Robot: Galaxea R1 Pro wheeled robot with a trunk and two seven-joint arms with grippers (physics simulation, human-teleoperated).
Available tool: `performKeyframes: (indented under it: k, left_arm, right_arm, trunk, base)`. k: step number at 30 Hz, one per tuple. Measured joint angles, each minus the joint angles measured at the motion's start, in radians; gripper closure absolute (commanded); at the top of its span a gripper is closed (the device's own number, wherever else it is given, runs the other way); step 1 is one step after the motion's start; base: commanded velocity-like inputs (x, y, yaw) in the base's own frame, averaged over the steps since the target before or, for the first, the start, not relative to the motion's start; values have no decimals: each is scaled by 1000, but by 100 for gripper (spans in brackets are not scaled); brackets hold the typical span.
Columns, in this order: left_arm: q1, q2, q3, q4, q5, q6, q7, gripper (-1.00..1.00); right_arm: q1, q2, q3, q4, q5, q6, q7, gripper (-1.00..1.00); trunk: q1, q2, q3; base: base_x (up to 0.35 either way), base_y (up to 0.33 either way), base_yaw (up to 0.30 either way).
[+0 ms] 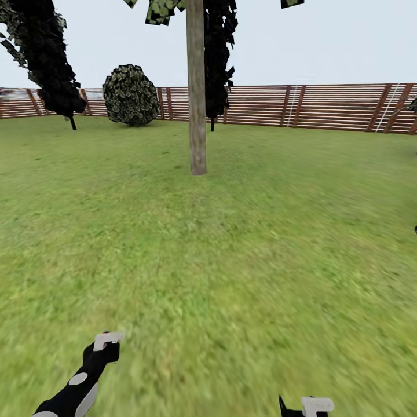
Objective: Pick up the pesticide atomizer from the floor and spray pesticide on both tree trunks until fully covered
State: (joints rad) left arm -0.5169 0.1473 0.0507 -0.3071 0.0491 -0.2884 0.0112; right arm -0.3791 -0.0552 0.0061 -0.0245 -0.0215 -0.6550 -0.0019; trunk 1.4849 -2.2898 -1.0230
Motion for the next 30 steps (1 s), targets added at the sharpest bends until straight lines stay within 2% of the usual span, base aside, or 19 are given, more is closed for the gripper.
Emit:
performKeyframes:
  k: [30]
  left_arm:
    - [0, 0, 0, 0, -1, 0, 0, 100]
  right_arm:
    - [2, 0, 0, 0, 0, 0, 0, -100]
  trunk:
    - [0, 0, 0]
  base:
    - [338, 0, 0]
